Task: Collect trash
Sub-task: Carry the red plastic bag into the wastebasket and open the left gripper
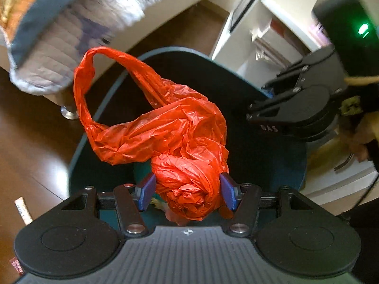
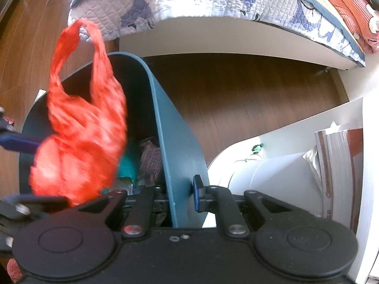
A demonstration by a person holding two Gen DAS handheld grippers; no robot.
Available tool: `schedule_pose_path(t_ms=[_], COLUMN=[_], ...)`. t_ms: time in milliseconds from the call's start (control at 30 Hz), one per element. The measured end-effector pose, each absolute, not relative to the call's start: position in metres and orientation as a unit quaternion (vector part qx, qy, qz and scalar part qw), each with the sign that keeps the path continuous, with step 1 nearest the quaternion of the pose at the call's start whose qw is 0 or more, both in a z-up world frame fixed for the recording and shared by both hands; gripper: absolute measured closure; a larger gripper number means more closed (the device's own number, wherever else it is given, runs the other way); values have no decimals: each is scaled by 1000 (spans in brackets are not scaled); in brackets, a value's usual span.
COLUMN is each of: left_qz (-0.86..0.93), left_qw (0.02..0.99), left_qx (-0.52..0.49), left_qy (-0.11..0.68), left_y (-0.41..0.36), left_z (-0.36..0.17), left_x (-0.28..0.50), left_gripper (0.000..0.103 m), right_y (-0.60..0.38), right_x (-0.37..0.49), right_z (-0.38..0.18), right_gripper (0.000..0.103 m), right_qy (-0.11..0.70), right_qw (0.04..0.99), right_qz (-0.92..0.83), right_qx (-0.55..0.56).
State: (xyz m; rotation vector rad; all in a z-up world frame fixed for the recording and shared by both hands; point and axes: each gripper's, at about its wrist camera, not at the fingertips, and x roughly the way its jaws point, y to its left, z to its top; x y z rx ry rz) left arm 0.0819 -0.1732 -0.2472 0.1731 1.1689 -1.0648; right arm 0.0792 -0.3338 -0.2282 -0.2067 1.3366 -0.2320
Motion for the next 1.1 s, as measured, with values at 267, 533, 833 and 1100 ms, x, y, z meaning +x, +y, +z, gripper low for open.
schedule_pose_path(t_ms=[267,533,833,1100], left_qz=[-504,-497,-484,-431], left_qw=[662,659,685,737], left_qx=[88,95,69,46], left_qy=[547,556,540,519], left_y=[-197,-195,-176,-102], left_z=[-269,-278,-266,-246], left_x=[69,71,80,100], left_gripper=[45,43,27,27], right_y=[-340,-341,-345,-350], right_x=[82,83,83,81], right_z=[-231,-233,-234,-240], right_gripper=[91,91,91,91], right_qy=[620,621,625,648], right_qw=[772,772,770,751], right_qz=[-110,-111,-111,-102], right_qx=[-84,-79,-74,-72])
